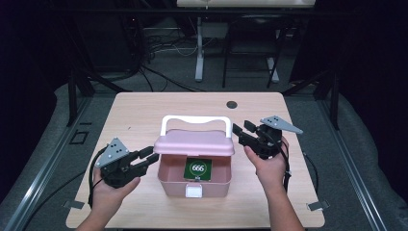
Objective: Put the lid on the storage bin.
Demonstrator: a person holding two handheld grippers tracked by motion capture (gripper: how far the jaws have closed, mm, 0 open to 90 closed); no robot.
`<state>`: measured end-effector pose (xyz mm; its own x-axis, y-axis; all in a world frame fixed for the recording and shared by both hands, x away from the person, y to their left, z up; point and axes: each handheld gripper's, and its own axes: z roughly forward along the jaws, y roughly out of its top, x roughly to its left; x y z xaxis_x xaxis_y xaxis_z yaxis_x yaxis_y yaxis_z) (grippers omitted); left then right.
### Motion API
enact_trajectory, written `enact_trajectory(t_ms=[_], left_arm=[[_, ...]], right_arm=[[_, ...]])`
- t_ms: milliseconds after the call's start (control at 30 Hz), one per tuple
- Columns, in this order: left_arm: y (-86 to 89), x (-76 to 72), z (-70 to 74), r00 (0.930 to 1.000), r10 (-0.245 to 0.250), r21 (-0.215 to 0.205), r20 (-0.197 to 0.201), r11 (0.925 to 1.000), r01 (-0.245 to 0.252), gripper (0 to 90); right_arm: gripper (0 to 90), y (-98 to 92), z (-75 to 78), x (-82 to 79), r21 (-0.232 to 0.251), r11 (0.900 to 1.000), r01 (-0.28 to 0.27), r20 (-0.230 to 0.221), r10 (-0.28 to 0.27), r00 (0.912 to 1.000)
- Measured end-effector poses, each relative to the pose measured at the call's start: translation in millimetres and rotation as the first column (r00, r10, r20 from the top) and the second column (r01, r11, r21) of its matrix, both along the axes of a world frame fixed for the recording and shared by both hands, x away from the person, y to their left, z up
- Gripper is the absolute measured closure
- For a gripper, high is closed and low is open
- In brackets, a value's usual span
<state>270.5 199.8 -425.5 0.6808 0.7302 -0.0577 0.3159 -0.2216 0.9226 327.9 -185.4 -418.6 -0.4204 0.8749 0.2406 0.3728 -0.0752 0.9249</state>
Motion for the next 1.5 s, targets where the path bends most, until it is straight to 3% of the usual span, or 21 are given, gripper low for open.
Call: enact_trajectory(t_ms=[633,833,1200,1267,1500], left_arm=[[2.1,-7.6,-12.2,0.9998,-0.006,-0.002,-0.020,1.0000,0.006,67.6],[4.6,-14.2,-23.1,0.9989,-0.018,0.010,-0.043,0.9998,0.019,67.5],[14.5,-23.1,-47.6,0.9923,-0.025,0.053,-0.121,0.9981,0.032,67.3],[16.1,-23.6,-50.5,0.9921,-0.020,0.032,-0.124,0.9992,0.024,67.0],[19.2,-26.0,-51.4,0.9927,-0.014,0.023,-0.120,0.9996,0.017,66.0]], right_arm=[[50.6,-2.6,1.3,0.9,0.021,1.000,0.002,-0.003,-0.002,1.0000],[50.6,-1.2,0.2,2.8,0.024,1.000,-0.002,-0.009,0.003,1.0000],[50.1,-2.9,1.2,2.1,0.033,0.999,0.001,-0.001,-0.001,1.0000],[50.1,-2.6,1.1,2.1,0.034,0.999,0.001,-0.003,0.000,1.0000],[50.0,-2.3,0.6,2.1,0.034,0.999,0.000,-0.005,0.000,1.0000]])
